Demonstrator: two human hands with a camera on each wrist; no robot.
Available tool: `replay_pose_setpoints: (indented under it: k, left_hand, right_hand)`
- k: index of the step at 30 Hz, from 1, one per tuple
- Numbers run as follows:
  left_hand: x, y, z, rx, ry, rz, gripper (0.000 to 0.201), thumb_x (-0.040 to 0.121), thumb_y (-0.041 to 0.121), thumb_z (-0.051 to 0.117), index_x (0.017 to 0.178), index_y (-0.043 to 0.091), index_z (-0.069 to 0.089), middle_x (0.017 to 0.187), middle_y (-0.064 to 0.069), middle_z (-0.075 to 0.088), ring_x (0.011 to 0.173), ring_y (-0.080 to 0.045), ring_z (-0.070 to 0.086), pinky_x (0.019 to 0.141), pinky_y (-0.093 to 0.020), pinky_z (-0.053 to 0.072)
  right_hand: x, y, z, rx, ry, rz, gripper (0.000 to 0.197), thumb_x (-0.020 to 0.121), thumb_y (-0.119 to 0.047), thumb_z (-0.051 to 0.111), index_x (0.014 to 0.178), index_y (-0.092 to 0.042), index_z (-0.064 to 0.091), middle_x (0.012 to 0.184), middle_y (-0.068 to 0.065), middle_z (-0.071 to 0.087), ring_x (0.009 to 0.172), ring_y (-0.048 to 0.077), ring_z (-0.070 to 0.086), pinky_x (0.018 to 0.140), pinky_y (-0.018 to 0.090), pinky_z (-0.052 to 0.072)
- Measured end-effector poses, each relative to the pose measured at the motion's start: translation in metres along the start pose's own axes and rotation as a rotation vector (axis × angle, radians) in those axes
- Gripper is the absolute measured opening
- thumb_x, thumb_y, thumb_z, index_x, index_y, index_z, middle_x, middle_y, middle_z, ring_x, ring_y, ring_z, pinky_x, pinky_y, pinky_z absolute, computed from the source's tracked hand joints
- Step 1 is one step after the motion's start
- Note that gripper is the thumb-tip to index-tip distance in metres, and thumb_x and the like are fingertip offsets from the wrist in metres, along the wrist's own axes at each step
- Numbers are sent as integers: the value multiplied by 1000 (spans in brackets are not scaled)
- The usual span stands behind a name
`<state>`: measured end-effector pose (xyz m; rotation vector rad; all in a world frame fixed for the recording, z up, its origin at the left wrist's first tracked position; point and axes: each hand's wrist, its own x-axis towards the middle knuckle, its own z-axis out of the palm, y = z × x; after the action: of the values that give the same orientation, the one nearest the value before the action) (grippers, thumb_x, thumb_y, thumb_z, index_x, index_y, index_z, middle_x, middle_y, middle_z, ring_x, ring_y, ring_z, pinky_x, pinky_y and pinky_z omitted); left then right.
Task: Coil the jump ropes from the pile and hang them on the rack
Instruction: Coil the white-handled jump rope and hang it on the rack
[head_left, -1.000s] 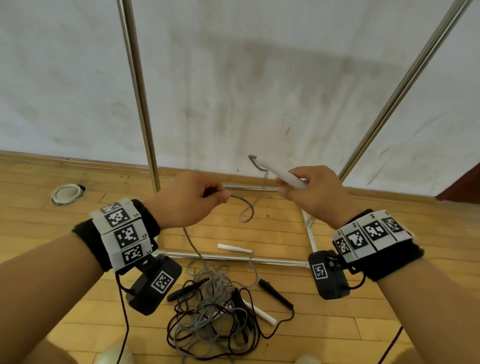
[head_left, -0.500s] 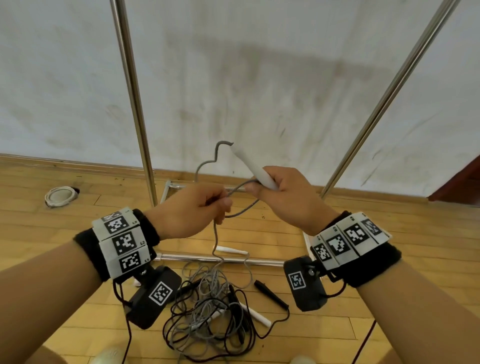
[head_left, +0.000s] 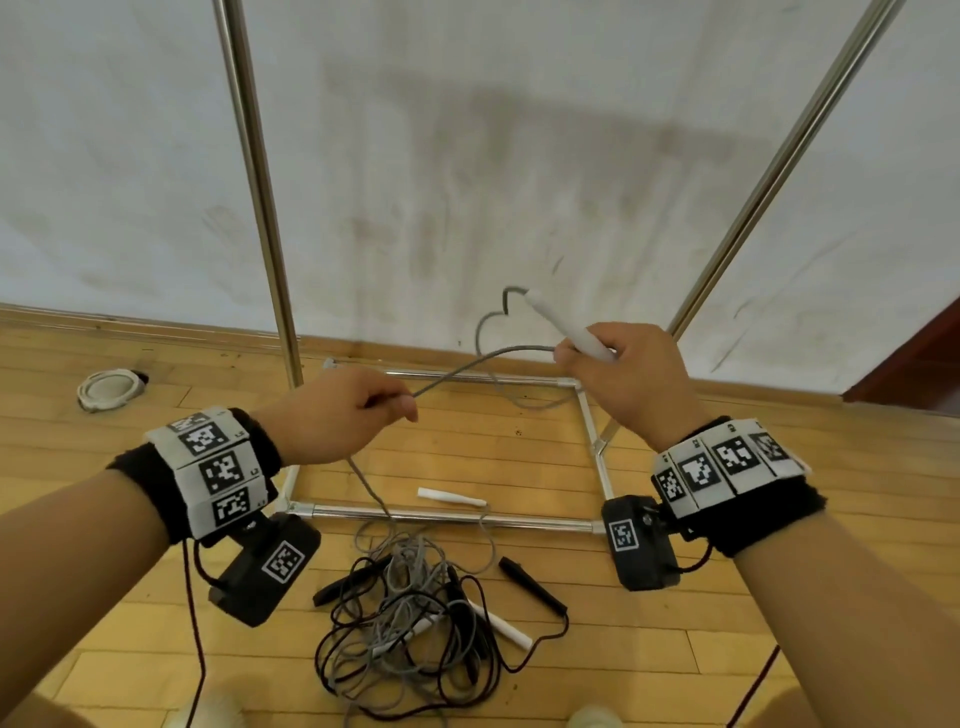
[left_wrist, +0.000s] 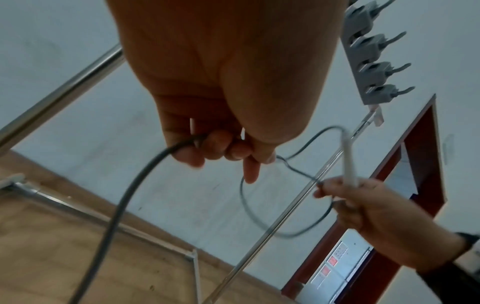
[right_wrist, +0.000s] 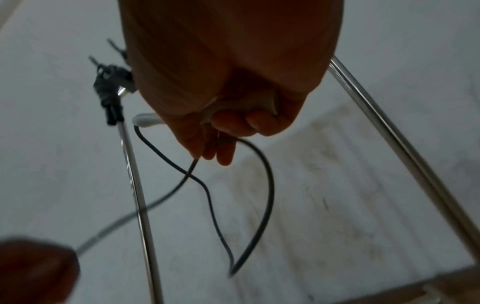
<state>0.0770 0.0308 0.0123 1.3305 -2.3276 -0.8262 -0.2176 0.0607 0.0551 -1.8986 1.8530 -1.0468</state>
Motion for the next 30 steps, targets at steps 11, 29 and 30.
replay_pose_setpoints:
  k: [11,29,30]
  left_hand:
    - [-2,43,1,122,118,232,33,99,41,51,81,19,68,54,4,56,53,-12,53,55,-21,43]
    - [-7,10,10,-275,-290,37,20,104,15,45,99,18,64,97,1,71,93,-7,66,87,-22,49]
    - [-7,10,11,-266,-291,21,20,104,16,44,100,17,64,96,0,71,92,-7,67,86,-22,49]
  right_hand:
    - [-25,-31,45,58,-226,-241,4,90,-36,66,93,-34,67,83,-8,65,73,6,58,60,25,45]
    - [-7,-32,21,89,22,-266,20,96,-29,61,82,-15,61,61,-7,50,54,4,43,50,14,35]
    - [-7,-31,19,88,37,-262,19,96,-29,61,81,-16,60,61,-8,49,54,4,43,50,13,35]
